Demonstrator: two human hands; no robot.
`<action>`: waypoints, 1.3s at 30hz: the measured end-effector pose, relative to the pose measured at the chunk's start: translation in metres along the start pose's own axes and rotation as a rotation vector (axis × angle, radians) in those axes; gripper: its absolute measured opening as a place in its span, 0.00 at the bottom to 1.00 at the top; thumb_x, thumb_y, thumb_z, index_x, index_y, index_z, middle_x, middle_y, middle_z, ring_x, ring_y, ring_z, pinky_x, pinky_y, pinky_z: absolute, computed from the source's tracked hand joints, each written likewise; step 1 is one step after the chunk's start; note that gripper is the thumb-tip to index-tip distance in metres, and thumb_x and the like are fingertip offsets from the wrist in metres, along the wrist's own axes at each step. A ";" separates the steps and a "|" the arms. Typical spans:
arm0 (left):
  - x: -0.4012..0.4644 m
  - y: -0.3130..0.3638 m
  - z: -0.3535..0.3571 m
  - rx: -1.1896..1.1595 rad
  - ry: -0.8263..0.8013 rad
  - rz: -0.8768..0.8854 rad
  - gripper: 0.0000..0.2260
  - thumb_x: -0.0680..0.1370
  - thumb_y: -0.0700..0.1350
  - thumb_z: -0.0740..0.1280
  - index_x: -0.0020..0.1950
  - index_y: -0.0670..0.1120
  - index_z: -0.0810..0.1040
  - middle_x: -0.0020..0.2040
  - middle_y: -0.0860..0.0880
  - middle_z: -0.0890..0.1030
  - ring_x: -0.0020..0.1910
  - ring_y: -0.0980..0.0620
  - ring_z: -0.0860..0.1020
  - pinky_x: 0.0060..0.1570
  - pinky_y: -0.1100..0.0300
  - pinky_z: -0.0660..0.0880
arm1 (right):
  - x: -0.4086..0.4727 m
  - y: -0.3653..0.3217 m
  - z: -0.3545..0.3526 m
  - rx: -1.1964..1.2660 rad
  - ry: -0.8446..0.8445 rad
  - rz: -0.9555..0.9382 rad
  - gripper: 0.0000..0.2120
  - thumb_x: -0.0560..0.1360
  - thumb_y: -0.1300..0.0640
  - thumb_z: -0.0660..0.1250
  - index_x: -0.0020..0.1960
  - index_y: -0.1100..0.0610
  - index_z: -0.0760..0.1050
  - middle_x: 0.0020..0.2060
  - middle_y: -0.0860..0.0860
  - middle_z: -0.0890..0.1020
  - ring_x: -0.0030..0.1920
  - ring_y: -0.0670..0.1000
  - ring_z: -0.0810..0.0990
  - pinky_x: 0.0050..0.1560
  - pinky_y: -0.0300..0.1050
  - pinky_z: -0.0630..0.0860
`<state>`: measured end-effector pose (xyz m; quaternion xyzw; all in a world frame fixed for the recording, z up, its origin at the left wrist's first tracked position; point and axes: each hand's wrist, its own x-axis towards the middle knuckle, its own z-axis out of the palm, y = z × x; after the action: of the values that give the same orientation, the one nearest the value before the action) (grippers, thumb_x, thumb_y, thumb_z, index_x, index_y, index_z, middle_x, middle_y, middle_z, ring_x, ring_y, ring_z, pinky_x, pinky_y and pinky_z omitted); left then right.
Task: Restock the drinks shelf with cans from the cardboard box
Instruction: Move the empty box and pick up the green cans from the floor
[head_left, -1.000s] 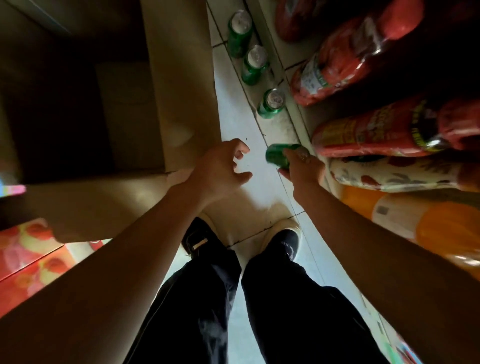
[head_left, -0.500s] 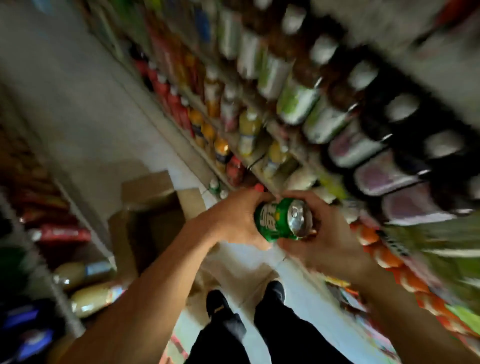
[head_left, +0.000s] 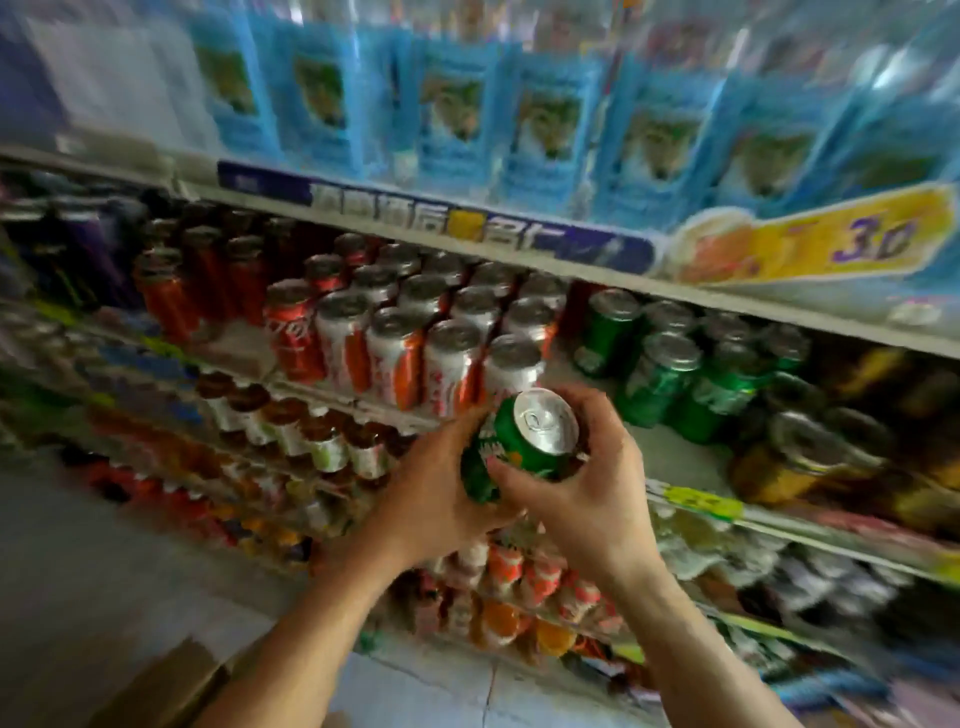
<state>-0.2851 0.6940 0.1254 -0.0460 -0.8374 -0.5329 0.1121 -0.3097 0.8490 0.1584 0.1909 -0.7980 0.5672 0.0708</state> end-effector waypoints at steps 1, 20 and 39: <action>0.001 0.002 0.005 -0.010 -0.010 0.005 0.32 0.64 0.44 0.81 0.63 0.62 0.73 0.56 0.61 0.82 0.57 0.63 0.79 0.56 0.62 0.77 | 0.002 0.000 -0.009 -0.011 0.000 0.000 0.29 0.60 0.57 0.82 0.57 0.49 0.75 0.46 0.41 0.83 0.48 0.39 0.82 0.48 0.37 0.79; 0.061 0.041 0.050 0.511 0.263 0.183 0.19 0.71 0.48 0.75 0.61 0.49 0.78 0.57 0.53 0.80 0.56 0.55 0.77 0.57 0.61 0.75 | 0.112 0.053 -0.082 -0.483 -0.194 -0.207 0.31 0.59 0.51 0.81 0.60 0.50 0.77 0.56 0.49 0.82 0.57 0.51 0.79 0.50 0.37 0.69; 0.075 0.021 0.027 0.844 0.137 0.129 0.22 0.76 0.40 0.68 0.70 0.52 0.73 0.67 0.53 0.76 0.65 0.51 0.74 0.60 0.54 0.77 | 0.133 0.085 -0.071 -0.991 -0.161 -0.190 0.36 0.71 0.42 0.71 0.75 0.49 0.64 0.71 0.53 0.70 0.72 0.59 0.65 0.70 0.57 0.65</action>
<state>-0.3576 0.7244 0.1511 -0.0128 -0.9680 -0.1374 0.2094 -0.4721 0.9091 0.1525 0.2492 -0.9532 0.0954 0.1421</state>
